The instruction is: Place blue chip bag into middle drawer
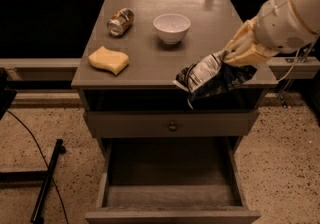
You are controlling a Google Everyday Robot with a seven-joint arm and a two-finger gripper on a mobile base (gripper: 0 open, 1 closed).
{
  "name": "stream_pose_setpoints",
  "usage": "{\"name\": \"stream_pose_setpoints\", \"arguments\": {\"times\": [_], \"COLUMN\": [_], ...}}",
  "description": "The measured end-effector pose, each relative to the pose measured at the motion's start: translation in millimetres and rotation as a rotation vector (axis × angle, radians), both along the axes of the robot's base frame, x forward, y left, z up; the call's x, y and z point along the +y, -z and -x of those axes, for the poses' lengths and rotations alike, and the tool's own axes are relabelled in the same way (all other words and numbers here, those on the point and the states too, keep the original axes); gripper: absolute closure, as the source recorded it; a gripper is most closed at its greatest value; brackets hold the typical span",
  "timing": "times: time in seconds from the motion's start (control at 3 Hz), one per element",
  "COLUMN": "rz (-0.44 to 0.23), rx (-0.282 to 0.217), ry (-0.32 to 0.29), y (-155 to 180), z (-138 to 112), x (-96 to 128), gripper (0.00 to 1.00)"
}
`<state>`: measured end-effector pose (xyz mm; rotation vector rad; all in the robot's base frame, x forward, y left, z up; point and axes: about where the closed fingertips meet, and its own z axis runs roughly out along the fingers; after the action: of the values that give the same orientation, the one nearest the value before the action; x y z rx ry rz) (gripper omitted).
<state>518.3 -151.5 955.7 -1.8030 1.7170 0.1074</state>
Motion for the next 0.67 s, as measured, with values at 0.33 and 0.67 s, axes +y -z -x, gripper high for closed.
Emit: {"name": "stream_pose_setpoints", "arguments": {"times": [0.33, 0.67], "rz": [-0.025, -0.02], "rx": [0.047, 0.088], "ry": [0.068, 0.087], "y": [3, 21], "z": [46, 61], "x": [-18, -25], "gripper": [1.0, 1.0]}}
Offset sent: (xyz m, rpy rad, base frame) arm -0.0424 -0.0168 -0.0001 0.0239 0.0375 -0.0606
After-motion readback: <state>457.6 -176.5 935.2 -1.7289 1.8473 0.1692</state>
